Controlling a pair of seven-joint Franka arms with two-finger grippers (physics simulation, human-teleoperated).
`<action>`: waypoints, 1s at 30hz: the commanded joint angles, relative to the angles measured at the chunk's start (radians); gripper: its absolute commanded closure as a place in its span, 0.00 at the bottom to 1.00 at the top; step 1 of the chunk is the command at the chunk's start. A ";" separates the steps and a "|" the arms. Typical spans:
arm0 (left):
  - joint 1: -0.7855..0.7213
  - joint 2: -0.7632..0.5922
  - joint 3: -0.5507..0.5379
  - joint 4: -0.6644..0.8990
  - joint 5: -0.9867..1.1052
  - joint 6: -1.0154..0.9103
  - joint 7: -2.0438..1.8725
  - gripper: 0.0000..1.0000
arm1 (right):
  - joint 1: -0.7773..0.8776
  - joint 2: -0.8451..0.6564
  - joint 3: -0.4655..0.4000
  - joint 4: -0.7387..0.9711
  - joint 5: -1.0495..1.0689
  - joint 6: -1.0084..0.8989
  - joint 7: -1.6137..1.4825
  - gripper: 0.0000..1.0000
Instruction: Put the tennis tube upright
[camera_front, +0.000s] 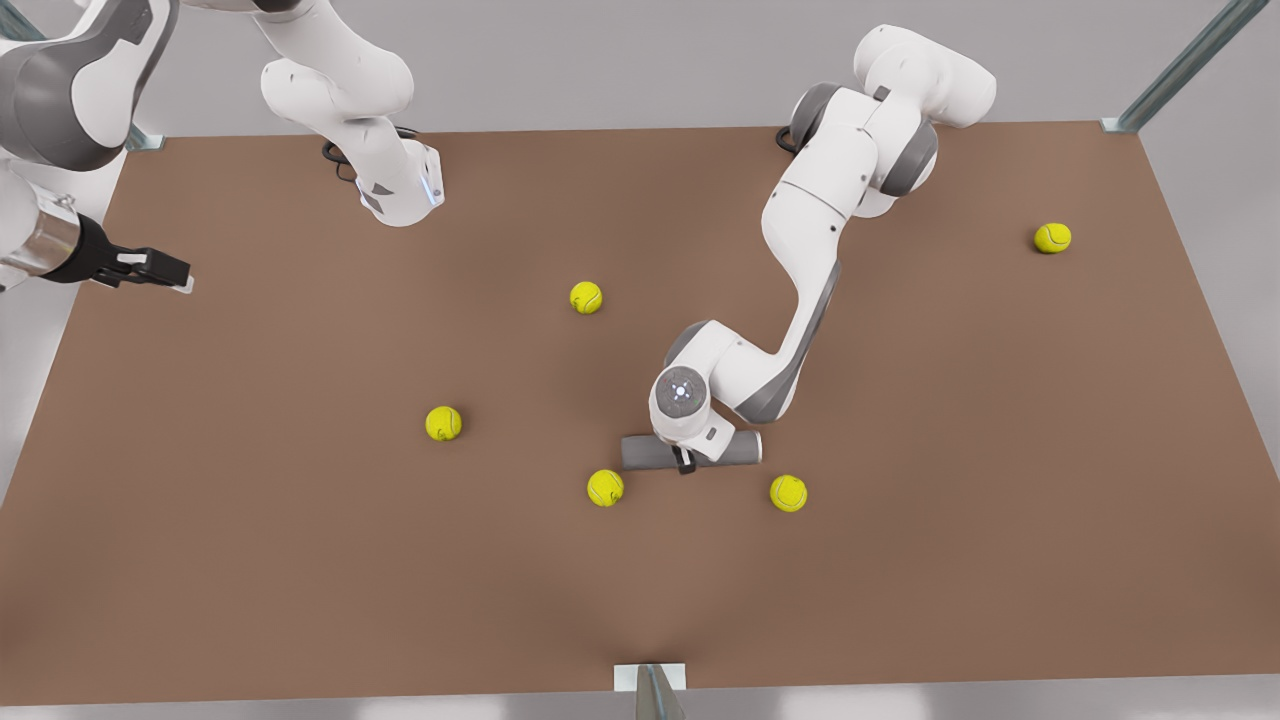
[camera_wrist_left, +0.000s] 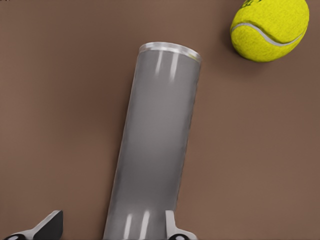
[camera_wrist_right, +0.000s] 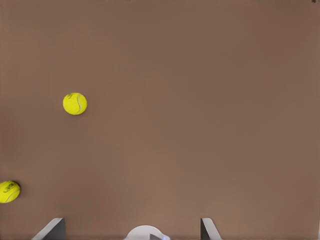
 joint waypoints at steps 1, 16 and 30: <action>0.000 0.000 0.000 -0.006 -0.001 0.015 0.013 0.00 | -0.008 0.000 -0.002 0.000 0.001 0.000 0.010 0.00; -0.003 0.008 0.002 0.001 0.003 0.015 0.085 0.00 | -0.005 0.008 -0.005 0.000 0.001 0.000 -0.006 0.00; 0.006 0.063 0.000 -0.005 0.003 0.068 0.113 0.27 | 0.006 0.017 -0.005 0.014 0.001 -0.001 -0.006 0.00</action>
